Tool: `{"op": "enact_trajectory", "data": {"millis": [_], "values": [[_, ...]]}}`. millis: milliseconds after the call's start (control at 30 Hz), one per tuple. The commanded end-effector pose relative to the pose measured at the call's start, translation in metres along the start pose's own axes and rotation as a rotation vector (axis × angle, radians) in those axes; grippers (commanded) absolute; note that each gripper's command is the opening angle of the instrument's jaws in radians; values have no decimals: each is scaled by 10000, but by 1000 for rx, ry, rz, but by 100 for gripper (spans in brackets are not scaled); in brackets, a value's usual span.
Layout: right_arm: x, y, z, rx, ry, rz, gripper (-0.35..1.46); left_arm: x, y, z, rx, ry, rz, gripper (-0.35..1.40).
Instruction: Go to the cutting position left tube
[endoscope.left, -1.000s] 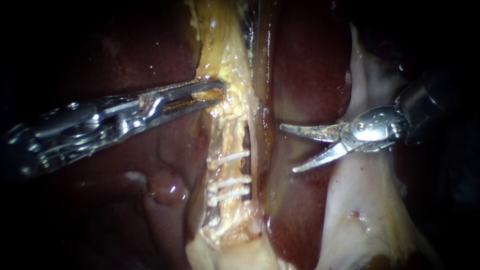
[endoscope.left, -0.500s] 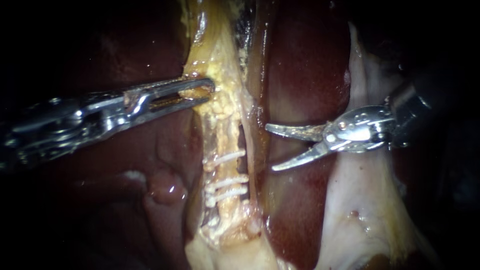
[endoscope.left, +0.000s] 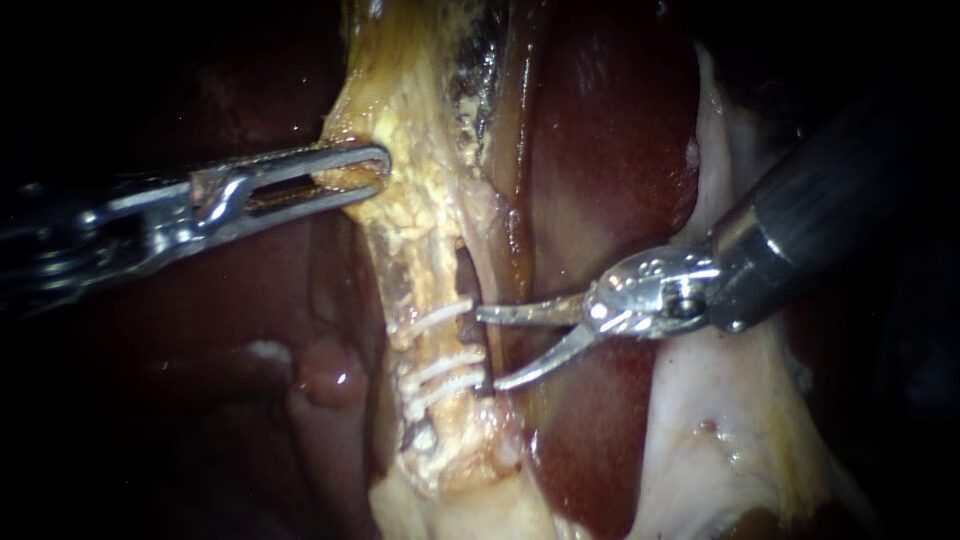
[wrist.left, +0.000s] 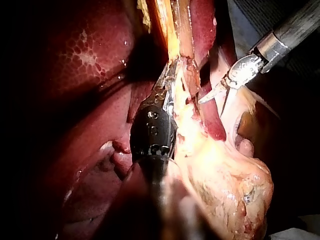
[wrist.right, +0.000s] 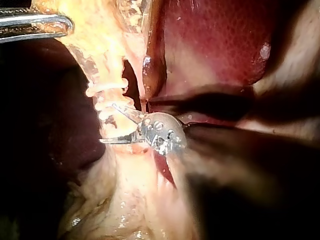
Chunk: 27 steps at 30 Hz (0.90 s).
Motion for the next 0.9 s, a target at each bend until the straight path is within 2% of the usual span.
{"op": "enact_trajectory", "data": {"millis": [33,133,333,500,800,900], "values": [[-3,4,1,7,-2,5,131,0,-1,-1,-1,0,2,-35],[-8,17,4,29,-9,15,130,0,-5,-4,-1,-2,2,-35],[-14,38,2,16,-6,22,130,0,-11,-11,2,-8,6,-35],[-16,44,1,16,-3,28,130,-2,-11,-17,6,-11,5,-35],[-5,53,13,19,28,35,130,-3,-12,-18,5,-11,5,-35],[1,56,18,48,64,43,130,-3,-12,-18,5,-11,5,-35]]}}
